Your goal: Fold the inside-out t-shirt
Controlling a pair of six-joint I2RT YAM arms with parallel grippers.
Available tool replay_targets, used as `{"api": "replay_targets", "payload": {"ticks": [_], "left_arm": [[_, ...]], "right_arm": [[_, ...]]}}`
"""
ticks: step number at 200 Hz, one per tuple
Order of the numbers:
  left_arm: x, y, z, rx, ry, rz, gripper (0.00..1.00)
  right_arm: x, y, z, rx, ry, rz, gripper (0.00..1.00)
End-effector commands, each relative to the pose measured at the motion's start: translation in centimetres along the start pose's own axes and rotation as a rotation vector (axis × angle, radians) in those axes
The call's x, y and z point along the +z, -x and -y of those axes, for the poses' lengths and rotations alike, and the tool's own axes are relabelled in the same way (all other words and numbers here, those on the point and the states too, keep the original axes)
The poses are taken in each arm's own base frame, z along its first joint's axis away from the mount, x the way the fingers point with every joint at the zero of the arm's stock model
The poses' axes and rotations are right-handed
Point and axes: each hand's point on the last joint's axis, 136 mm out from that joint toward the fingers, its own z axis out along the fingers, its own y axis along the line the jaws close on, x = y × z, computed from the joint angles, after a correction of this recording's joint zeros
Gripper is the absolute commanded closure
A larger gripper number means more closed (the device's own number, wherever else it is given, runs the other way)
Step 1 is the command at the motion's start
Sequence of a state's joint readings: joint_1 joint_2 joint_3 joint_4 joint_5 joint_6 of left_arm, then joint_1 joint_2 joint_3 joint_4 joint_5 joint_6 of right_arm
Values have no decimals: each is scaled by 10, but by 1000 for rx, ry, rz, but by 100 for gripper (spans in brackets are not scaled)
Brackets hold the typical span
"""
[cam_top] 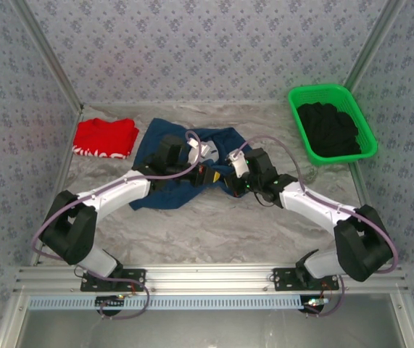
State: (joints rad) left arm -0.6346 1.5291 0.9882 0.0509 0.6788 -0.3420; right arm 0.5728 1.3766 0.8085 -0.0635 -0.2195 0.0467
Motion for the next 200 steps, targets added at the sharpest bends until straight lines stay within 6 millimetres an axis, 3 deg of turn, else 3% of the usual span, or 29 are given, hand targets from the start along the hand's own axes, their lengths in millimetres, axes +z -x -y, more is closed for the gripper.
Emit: {"api": "replay_targets", "payload": {"ticks": [1,23,46,76,96,126,145,177,200], "left_arm": [[-16,20,3,41,38,58,100],[-27,19,-28,62,205,68,100],[-36,20,-55,111,370,84,100],[-32,25,-61,147,389,91,98],[-29,27,-59,142,371,90,91],[-34,22,-45,132,334,114,64],[-41,15,-30,153,311,127,54],[-44,2,-10,221,296,119,49],[-33,-6,6,270,235,71,54]], "right_arm": [[-13,8,-5,17,59,6,100],[-47,3,-28,82,228,-17,100],[-87,22,-54,166,435,46,100],[-114,51,-70,233,622,147,100],[-119,63,-68,258,662,185,100],[-114,74,-59,310,674,219,100],[-108,76,-53,338,663,217,100],[-101,75,-47,359,650,214,100],[-100,75,-44,371,638,218,100]]}}
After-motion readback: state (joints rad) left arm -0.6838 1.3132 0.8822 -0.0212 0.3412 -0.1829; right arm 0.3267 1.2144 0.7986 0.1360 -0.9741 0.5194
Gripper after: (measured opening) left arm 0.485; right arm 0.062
